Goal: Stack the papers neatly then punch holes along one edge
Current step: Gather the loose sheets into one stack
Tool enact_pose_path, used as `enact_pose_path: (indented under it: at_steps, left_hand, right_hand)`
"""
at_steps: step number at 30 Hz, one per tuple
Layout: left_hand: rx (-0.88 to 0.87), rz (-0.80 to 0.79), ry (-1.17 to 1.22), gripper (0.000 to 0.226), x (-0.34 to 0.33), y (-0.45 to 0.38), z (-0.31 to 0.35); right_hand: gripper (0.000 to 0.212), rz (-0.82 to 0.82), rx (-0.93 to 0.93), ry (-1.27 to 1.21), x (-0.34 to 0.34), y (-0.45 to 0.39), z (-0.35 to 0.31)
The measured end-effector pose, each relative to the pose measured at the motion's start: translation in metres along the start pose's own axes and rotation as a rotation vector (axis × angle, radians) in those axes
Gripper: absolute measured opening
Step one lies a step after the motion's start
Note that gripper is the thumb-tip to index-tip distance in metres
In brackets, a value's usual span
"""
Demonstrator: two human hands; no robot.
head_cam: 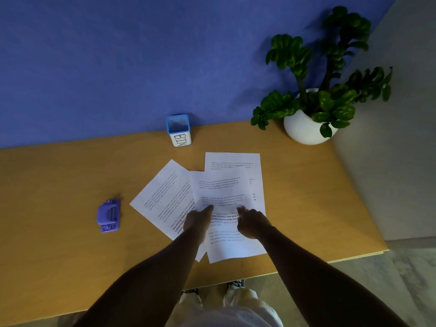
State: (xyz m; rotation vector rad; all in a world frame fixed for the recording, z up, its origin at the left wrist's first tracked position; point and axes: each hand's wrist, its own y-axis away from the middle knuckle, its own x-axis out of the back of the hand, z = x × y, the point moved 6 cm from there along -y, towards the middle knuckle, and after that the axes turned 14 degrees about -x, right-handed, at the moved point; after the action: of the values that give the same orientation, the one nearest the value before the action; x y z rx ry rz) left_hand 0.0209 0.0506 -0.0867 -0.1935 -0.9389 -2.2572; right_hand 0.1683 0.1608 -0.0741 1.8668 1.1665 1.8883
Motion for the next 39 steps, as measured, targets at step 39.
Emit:
enact_pose_path:
  at_steps: [39]
  left_hand:
    - [0.309,0.621,0.056,0.084,0.100,0.001,-0.036]
  right_hand:
    - [0.021,0.177,-0.362,-0.905,0.060,-0.028,0.041]
